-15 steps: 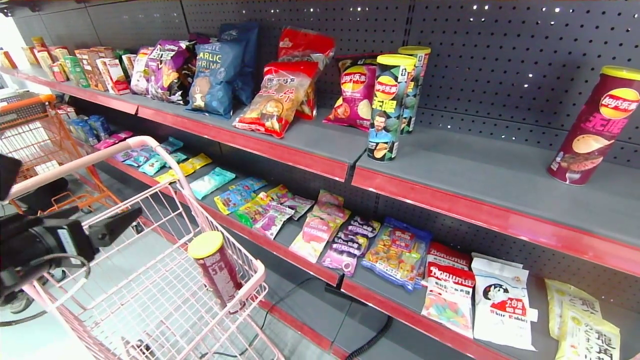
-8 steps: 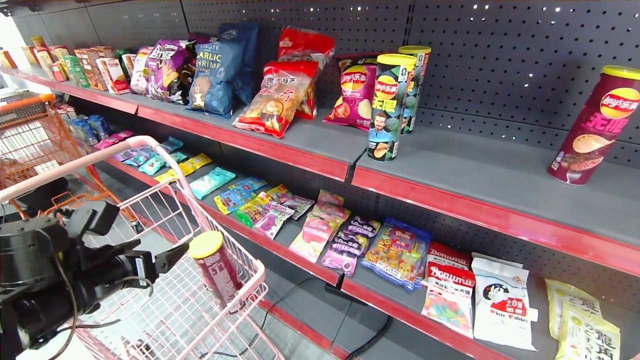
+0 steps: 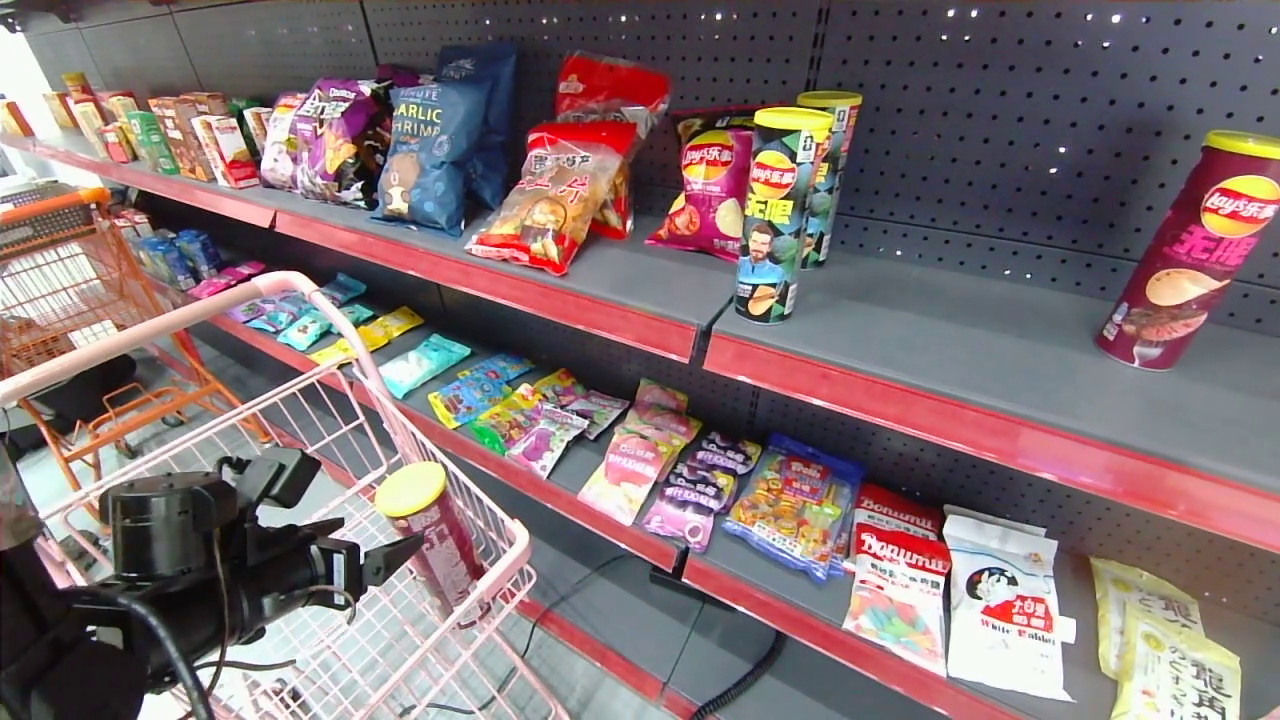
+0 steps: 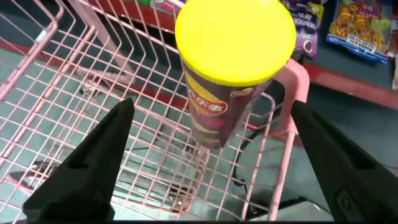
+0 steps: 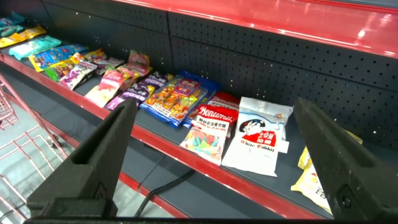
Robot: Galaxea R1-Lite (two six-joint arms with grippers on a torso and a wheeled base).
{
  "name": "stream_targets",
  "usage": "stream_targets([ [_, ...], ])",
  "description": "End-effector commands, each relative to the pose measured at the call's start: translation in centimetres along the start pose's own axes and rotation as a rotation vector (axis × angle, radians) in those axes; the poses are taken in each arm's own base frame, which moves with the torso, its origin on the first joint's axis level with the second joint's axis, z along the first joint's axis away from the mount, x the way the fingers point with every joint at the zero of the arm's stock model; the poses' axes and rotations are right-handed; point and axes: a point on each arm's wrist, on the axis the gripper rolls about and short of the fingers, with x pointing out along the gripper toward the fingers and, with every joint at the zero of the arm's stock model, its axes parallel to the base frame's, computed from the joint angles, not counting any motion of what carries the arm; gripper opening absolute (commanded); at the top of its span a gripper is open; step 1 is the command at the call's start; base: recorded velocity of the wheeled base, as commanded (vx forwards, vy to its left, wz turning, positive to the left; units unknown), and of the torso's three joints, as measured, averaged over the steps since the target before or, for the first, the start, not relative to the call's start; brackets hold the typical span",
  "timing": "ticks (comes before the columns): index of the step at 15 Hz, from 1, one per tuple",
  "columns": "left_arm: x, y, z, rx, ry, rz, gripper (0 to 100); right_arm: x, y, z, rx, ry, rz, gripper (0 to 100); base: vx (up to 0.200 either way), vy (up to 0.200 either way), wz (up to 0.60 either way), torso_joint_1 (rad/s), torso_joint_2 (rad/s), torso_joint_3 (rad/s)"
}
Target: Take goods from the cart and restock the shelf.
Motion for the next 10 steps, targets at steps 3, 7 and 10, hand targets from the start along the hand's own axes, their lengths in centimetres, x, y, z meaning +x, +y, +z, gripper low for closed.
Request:
stream_targets([
  [3, 2.1, 0.6, -1.2, 0.011, 0.008, -0.013, 100, 0.0, 0.0, 0.0, -0.001, 0.0, 0.0, 100, 0.0, 0.0, 0.0, 0.0, 0.0, 0.0],
  [7, 3.7, 0.7, -1.8, 0.042, -0.04, -0.059, 100, 0.0, 0.0, 0.0, -0.001, 0.001, 0.0, 100, 0.0, 0.0, 0.0, 0.0, 0.0, 0.0],
  [10, 4.6, 0.8, -2.0, 0.044, -0.047, -0.1, 100, 0.0, 0.0, 0.0, -0.001, 0.001, 0.0, 100, 0.0, 0.0, 0.0, 0.0, 0.0, 0.0],
])
